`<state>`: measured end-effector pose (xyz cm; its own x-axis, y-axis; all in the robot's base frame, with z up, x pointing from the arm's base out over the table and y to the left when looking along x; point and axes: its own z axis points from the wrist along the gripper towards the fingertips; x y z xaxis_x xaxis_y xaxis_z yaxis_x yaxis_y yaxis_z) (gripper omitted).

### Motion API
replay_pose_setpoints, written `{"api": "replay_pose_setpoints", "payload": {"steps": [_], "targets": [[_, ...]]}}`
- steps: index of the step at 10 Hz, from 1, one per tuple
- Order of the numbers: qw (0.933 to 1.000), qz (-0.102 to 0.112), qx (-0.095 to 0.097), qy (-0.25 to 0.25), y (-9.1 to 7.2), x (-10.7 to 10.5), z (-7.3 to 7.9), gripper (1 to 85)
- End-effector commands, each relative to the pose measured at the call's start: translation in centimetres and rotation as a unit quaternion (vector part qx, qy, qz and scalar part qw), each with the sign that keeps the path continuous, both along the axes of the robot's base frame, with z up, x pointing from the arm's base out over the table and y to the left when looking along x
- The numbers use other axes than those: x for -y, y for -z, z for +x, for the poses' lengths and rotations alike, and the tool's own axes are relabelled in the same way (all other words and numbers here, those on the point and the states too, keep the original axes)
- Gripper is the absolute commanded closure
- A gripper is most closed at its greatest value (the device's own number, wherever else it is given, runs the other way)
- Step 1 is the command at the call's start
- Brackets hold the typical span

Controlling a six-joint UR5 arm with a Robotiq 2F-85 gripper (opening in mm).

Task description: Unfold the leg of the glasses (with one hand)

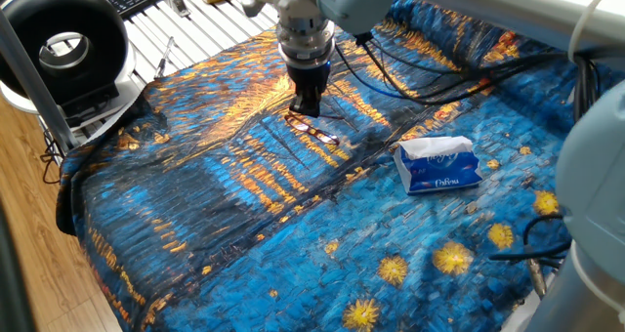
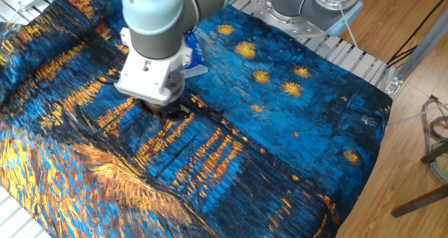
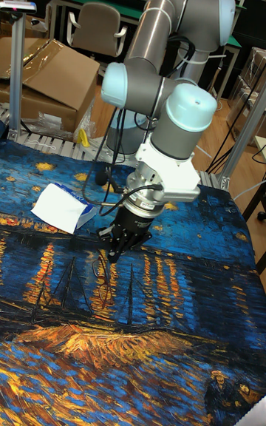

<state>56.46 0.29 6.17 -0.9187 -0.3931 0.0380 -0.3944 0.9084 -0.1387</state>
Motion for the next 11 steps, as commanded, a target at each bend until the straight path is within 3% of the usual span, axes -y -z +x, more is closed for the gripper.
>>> {"api": "replay_pose_setpoints", "payload": {"steps": [1, 3, 5, 11], "targets": [[0.9999, -0.003, 0.008, 0.011, 0.6, -1.1, -0.6, 84.7], [0.9995, -0.024, 0.018, 0.001, 1.3, -0.5, -0.6, 84.7], [0.9995, -0.026, 0.017, -0.002, 2.0, -0.5, -1.0, 84.7], [0.9973, -0.062, 0.032, -0.021, 2.8, 0.4, -0.9, 84.7]]}}
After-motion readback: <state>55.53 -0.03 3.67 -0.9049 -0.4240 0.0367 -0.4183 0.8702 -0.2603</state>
